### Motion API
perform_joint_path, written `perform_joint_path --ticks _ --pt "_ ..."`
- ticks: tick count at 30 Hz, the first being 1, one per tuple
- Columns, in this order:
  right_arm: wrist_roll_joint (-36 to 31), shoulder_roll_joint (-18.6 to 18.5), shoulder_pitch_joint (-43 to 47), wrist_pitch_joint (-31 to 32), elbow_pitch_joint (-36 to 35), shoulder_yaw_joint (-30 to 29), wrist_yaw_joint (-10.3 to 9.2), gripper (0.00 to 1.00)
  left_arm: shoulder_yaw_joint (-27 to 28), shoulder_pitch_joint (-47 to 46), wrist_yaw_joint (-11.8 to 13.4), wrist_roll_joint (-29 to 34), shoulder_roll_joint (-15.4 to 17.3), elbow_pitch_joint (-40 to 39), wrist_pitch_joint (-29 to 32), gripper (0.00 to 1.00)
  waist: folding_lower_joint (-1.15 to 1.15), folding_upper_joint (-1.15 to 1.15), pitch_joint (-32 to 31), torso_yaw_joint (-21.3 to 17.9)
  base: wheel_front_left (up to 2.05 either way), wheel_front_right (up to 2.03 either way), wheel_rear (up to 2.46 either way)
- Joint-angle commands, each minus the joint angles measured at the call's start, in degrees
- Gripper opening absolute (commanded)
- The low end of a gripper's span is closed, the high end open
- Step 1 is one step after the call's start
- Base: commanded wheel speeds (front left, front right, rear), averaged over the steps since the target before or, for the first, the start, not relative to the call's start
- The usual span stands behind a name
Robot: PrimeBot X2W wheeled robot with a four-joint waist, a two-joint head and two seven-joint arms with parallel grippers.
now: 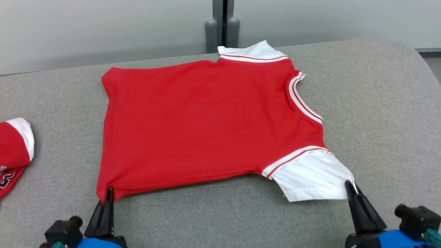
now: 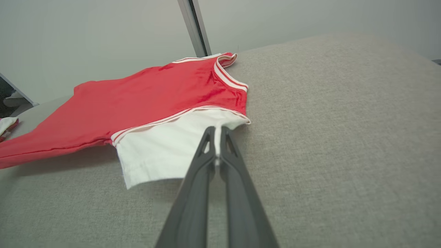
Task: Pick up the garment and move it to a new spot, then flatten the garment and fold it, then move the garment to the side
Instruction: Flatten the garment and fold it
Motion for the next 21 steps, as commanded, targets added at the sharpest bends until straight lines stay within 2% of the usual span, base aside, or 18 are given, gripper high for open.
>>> perform_joint_path --ticks 1,9,21 --pt "0.0 0.0 1.8 0.5 -1.3 -0.5 0.01 0.00 0.3 1.0 0.1 0.4 -0.3 -0.5 -0.3 0.00 0.01 0.00 -0.1 0.0 0.00 0.00 0.00" --pt "1.7 0.1 7.5 3.0 -4.2 -1.5 0.01 0.00 1.2 2.8 -0.6 1.4 -0.1 -0.5 -0.3 0.00 0.01 0.00 -0.1 0.5 0.00 0.00 0.00" --pt "0.3 0.1 3.1 1.9 -2.9 -0.3 0.01 0.00 -0.2 -0.9 -1.7 2.7 0.1 1.6 -0.3 0.00 0.01 0.00 0.4 1.1 0.00 0.00 0.00"
